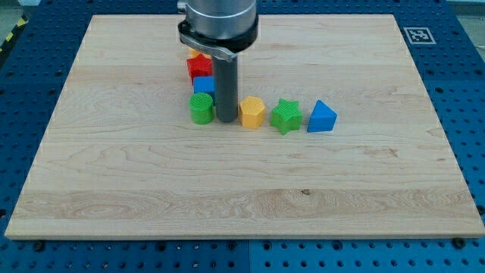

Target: Push the green circle to the top left diagonal of the red star

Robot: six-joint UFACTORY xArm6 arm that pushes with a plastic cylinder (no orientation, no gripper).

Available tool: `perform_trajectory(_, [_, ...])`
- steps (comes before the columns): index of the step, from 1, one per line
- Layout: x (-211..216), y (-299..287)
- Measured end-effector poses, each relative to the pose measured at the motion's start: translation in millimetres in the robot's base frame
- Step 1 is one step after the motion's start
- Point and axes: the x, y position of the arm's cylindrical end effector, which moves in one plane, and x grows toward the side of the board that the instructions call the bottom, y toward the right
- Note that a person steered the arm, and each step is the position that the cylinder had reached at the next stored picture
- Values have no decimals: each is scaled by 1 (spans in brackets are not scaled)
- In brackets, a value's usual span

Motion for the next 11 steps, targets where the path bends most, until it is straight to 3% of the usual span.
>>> perform_trajectory(3, [3,-93])
perform_trajectory(5, [-1,-99])
perform_trajectory(8, [-47,-160])
perform_trajectory(11, [-79,-164])
